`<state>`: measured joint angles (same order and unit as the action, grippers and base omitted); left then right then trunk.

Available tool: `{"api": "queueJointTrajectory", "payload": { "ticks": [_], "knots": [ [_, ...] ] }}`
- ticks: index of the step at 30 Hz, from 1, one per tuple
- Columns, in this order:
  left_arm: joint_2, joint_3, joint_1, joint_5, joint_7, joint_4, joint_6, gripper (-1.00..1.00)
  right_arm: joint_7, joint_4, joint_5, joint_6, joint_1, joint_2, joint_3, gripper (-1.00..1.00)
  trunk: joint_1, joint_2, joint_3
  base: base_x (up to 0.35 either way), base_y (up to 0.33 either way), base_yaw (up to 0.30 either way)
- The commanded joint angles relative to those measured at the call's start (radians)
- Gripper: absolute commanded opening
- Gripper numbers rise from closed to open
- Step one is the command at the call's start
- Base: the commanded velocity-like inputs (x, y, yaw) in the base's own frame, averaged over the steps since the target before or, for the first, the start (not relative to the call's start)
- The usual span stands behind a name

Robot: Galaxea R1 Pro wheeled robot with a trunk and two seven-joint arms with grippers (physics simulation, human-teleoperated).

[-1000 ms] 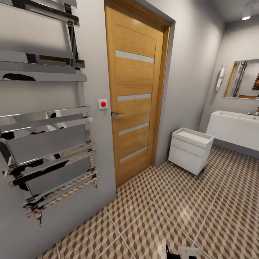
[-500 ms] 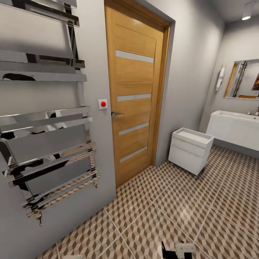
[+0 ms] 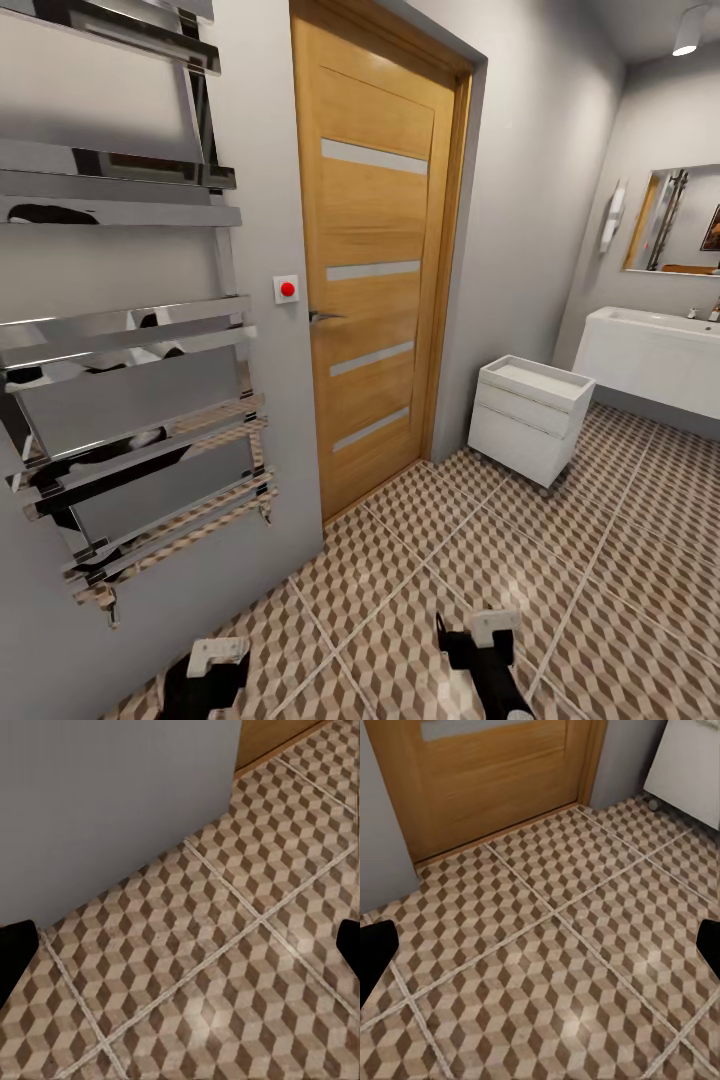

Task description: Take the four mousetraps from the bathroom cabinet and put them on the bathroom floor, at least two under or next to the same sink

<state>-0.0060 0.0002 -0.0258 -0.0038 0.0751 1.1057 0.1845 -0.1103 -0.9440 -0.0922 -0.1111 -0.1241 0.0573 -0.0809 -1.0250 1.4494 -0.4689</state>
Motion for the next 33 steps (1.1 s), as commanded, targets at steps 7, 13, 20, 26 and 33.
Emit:
{"api": "queueJointTrajectory", "payload": {
  "ticks": [7,13,20,26,33],
  "knots": [
    [0.003,-0.001,0.0,-0.001,0.001,0.04,-0.049,1.0,-0.009,-0.015,-0.013,-0.068,-0.003,-0.004,-0.002,1.0,0.0,0.001,-0.001,0.0,0.0,0.0],
    [0.002,-0.007,0.0,-0.001,0.004,0.085,-0.073,1.0,-0.01,-0.022,-0.015,-0.109,-0.003,-0.006,-0.003,1.0,0.0,0.001,-0.001,0.0,0.0,0.0],
    [-0.004,-0.02,0.001,-0.001,0.005,0.17,-0.073,1.0,-0.011,-0.023,-0.016,-0.12,-0.003,-0.001,-0.006,1.0,0.0,0.001,-0.001,0.0,0.0,0.0],
    [-0.005,-0.025,0.001,-0.001,0.004,0.166,-0.074,1.0,-0.01,-0.02,-0.014,-0.122,-0.003,-0.001,-0.006,1.0,0.0,0.001,-0.001,0.0,0.0,0.0],
    [0.002,-0.022,0.001,-0.003,0.003,0.142,-0.078,1.0,-0.01,-0.018,-0.014,-0.135,-0.003,0.0,-0.007,1.0,0.0,0.001,-0.001,0.0,0.0,0.0]
  ]
}}
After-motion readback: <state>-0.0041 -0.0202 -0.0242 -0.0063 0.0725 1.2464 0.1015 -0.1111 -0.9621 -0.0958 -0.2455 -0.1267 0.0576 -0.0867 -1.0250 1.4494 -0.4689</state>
